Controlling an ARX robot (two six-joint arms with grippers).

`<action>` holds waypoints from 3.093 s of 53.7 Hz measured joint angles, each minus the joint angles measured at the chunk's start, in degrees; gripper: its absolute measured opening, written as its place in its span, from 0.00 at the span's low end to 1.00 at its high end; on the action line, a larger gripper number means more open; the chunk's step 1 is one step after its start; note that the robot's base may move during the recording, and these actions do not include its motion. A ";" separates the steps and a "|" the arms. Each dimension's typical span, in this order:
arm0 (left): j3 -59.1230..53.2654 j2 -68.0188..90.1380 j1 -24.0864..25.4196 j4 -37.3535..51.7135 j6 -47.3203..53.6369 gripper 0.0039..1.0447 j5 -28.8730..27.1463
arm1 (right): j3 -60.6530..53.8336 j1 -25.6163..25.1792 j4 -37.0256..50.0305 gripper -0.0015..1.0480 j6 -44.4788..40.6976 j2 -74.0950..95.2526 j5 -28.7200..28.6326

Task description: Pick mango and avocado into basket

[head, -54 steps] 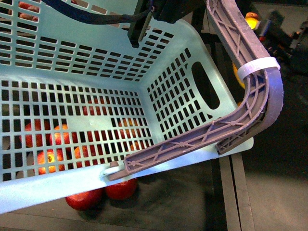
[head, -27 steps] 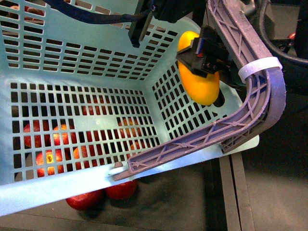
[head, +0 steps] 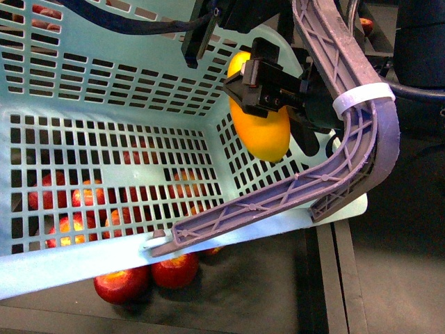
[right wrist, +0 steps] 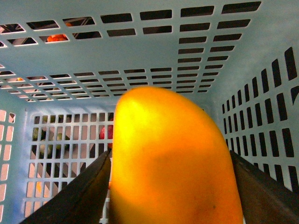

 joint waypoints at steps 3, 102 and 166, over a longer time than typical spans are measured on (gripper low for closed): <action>0.00 0.00 0.02 0.00 0.00 0.07 0.02 | 0.02 -0.07 0.02 0.79 -0.04 0.00 0.42; -0.02 0.00 -0.02 0.02 -0.50 0.07 -0.42 | -45.75 -21.94 0.13 0.13 -23.28 -69.09 24.28; -0.02 0.00 -0.02 0.02 -0.55 0.07 -0.28 | -47.84 -21.81 -30.80 0.02 -23.65 -102.31 24.55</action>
